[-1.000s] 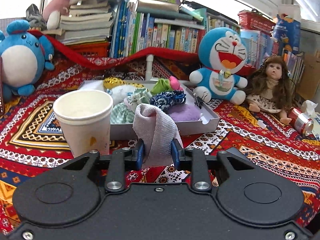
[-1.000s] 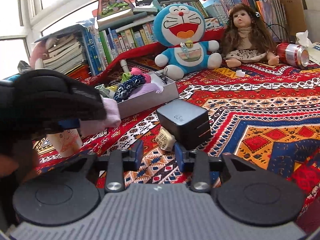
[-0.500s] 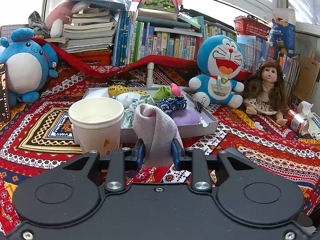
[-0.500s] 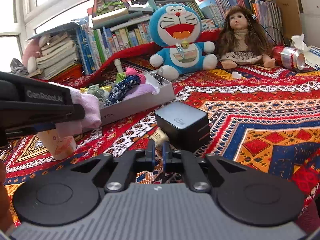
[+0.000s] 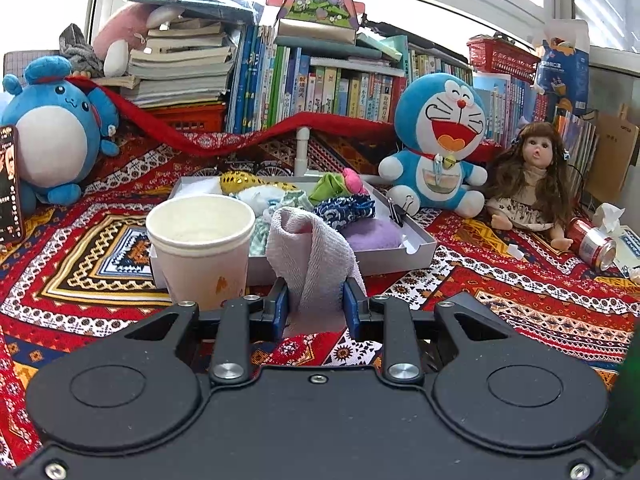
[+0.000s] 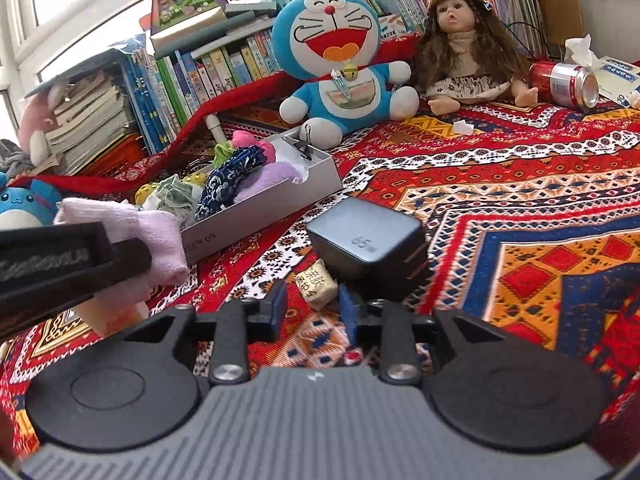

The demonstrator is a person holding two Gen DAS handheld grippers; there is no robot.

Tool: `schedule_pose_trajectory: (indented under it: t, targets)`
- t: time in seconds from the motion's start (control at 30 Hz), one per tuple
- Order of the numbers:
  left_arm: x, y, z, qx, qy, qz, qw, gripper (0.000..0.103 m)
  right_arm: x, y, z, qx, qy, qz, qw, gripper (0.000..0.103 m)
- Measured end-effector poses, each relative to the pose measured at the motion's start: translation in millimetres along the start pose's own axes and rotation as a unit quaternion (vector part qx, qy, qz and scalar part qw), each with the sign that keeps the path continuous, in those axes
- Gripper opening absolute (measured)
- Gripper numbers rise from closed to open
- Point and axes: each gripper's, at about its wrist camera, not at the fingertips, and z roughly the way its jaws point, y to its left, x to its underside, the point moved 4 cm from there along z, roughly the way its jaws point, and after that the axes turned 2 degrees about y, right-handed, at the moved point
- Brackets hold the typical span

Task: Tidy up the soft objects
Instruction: 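Lift the pink sock with left tool and carry it over the tray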

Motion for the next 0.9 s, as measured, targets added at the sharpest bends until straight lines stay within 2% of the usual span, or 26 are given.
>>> schedule_pose_trajectory:
  t: [0.1,0.13,0.17,0.4,0.57,0.9]
  targets:
    - [0,1,-4,0.004,-0.004,0.002,1.0,0.027,-3,1,5,-0.003,0.001,0.013,1.0,0.046]
    - [0,1,-4,0.005,-0.005,0.003,1.0,0.027,-3,1,6,-0.003,0.002,0.012,1.0,0.03]
    - [0,1,-4,0.006,-0.005,0.004,1.0,0.027,-3,2,7,-0.001,0.004,0.01,1.0,0.023]
    - [0,0,-4,0.006,-0.005,0.004,1.0,0.027,-3,0,6,-0.019,0.002,-0.006,1.0,0.021]
    - [-3,-1,-6,0.006,-0.009,0.007,0.9999,0.027,-5,3,-5,-0.031,-0.018,-0.024,0.999,0.021]
    - [-32,2,-7,0.015,-0.026,0.006,0.9995,0.027,-28,8,-22,-0.051,-0.063,-0.057,0.995,0.021]
